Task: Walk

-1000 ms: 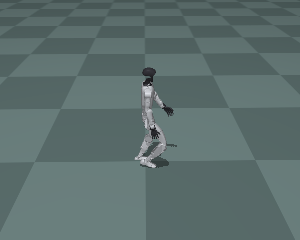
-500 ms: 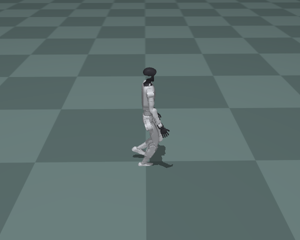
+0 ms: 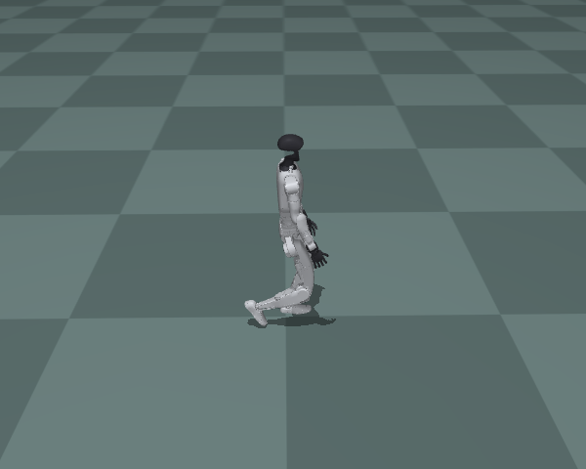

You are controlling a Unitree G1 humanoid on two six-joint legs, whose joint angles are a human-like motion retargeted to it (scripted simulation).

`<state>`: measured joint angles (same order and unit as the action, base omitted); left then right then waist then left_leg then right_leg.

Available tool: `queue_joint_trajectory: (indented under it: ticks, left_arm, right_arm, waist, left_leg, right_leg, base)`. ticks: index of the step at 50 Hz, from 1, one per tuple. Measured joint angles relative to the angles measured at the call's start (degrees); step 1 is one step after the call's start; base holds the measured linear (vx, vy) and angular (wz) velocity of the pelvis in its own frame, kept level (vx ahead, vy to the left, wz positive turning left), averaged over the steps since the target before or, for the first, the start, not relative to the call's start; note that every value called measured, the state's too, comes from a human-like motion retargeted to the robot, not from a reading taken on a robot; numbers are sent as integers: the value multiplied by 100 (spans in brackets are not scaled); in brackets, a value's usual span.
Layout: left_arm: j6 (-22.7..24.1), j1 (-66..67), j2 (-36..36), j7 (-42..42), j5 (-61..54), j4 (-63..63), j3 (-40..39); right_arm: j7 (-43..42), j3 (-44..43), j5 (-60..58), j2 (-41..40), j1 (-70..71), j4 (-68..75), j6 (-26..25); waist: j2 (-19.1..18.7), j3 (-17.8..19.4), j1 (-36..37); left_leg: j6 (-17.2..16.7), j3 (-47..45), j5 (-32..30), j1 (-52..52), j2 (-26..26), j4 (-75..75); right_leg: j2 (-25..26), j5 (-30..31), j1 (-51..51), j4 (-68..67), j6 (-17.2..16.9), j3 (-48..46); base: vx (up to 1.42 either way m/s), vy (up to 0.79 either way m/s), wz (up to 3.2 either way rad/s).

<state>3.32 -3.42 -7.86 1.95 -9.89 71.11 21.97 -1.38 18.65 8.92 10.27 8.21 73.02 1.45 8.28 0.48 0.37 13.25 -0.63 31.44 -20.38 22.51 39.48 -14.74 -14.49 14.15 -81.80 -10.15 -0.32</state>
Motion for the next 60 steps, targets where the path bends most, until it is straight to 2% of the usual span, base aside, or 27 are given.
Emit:
queue_joint_trajectory:
  ticks: [3,5,8,14,17,21,24,28,30,32,35,38,42,45,47,48,55,58,60]
  left_arm:
    - [13,-543,-109,126,-37,-156,-34]
    - [24,-879,-173,215,-104,-254,-99]
    - [71,-1315,-257,320,-210,-418,-181]
    - [236,-1849,-350,312,-223,-702,-193]
    - [289,-1825,-340,272,-161,-784,-157]
    - [290,-1528,-227,97,-117,-738,-113]
    - [245,-1114,-121,-77,-53,-548,-41]
    - [144,-561,-22,-303,131,-220,69]
    - [71,-384,-20,-385,216,-96,97]
    - [26,-139,-2,-408,249,-17,129]
    - [-12,100,-22,-460,220,15,68]
    - [13,392,-11,-507,123,-5,-31]
    - [63,703,23,-574,25,-10,-151]
    - [70,834,37,-602,11,-8,-227]
    - [65,894,52,-596,12,-10,-254]
    - [51,870,46,-605,22,-8,-282]
    - [-27,790,43,-588,190,168,-300]
    - [-88,588,-6,-606,199,255,-308]
    - [-108,485,-18,-605,203,248,-286]
  right_arm:
    - [50,-107,-60,51,-277,192,-54]
    - [44,-184,-68,97,-458,244,-78]
    - [20,-307,-59,145,-709,258,-133]
    - [74,-500,-13,190,-1096,282,-224]
    - [132,-540,16,154,-1222,306,-220]
    - [162,-545,115,127,-1291,382,-194]
    - [137,-490,190,123,-1220,399,-164]
    - [75,-338,215,166,-923,259,-121]
    - [39,-286,180,226,-636,110,-109]
    - [-35,-205,123,275,-401,-69,-58]
    - [-142,-150,90,412,129,-329,-15]
    - [-276,-116,148,520,562,-598,69]
    - [-383,-98,270,615,1014,-938,189]
    - [-416,-111,308,630,1214,-1104,241]
    - [-420,-114,289,600,1205,-1142,251]
    - [-398,-123,269,603,1241,-1150,235]
    - [-174,-29,27,342,744,-856,96]
    - [76,-32,-112,200,430,-467,-1]
    - [218,-16,-171,115,160,-217,-82]
  waist:
    - [-150,81,-201]
    - [-281,152,-326]
    - [-485,252,-458]
    - [-981,305,-440]
    - [-1036,300,-417]
    - [-1277,245,-336]
    - [-1524,203,-244]
    - [-1974,150,-39]
    - [-1995,131,79]
    - [-1984,193,244]
    - [-1747,274,421]
    - [-1574,382,547]
    - [-1326,449,619]
    - [-1098,404,598]
    - [-1082,415,584]
    - [-927,354,556]
    - [-683,342,504]
    - [-407,283,459]
    - [-276,279,376]
  left_leg:
    - [-42,206,95,607,-70,-388]
    - [-87,337,156,1002,-172,-625]
    - [-150,486,275,1499,-397,-911]
    - [-270,627,689,2082,-1099,-1029]
    - [-340,675,1051,2160,-1213,-497]
    - [-579,741,1322,2235,-1569,473]
    - [-897,715,1105,2099,-1976,1565]
    - [-1350,652,240,1391,-2801,3462]
    - [-1318,596,-93,845,-3040,4180]
    - [-1128,486,10,448,-3251,4635]
    - [-800,339,230,-236,-3164,4624]
    - [-636,207,467,-674,-2982,3979]
    - [-647,96,538,-992,-2546,2416]
    - [-738,101,368,-1049,-2079,942]
    - [-795,184,380,-1102,-1932,535]
    - [-777,163,181,-962,-1722,-48]
    - [-684,34,-144,-794,-1297,519]
    - [-521,-80,-269,-526,-961,470]
    - [-409,-123,-201,-400,-744,590]
  right_leg:
    - [-264,-529,683,-306,369,-154]
    - [-297,-898,1056,-58,534,-284]
    - [-80,-1185,1446,976,559,-478]
    - [1134,-925,1542,4120,201,-470]
    - [1410,-881,1538,4339,184,-379]
    - [1829,-586,1256,4132,362,-524]
    - [2175,-548,964,3975,565,-688]
    - [2813,-674,425,4372,942,-919]
    - [2950,-725,129,4744,1064,-891]
    - [3016,-913,-68,4676,1123,-839]
    - [2877,-1003,-509,5016,1091,-676]
    - [2726,-1167,-869,5138,1040,-561]
    - [2422,-1349,-1268,5355,978,-478]
    - [2083,-1490,-1435,5444,935,-513]
    - [1994,-1647,-1466,5203,934,-553]
    - [1800,-1711,-1470,5213,908,-547]
    - [1345,-2187,-1591,3914,764,-468]
    - [949,-1956,-1500,3142,528,-368]
    - [705,-1574,-1371,2445,336,-332]
  base:
    - [0,0,0]
    - [0,0,0]
    - [0,0,0]
    - [1,-1,-7]
    - [0,0,0]
    - [0,0,0]
    - [0,0,0]
    - [0,-1,-2]
    - [0,0,0]
    - [0,0,0]
    - [0,0,0]
    - [-1,-2,-20]
    - [0,0,-9]
    - [0,0,0]
    - [0,0,0]
    - [0,0,0]
    - [0,0,0]
    - [0,0,0]
    - [0,5,11]
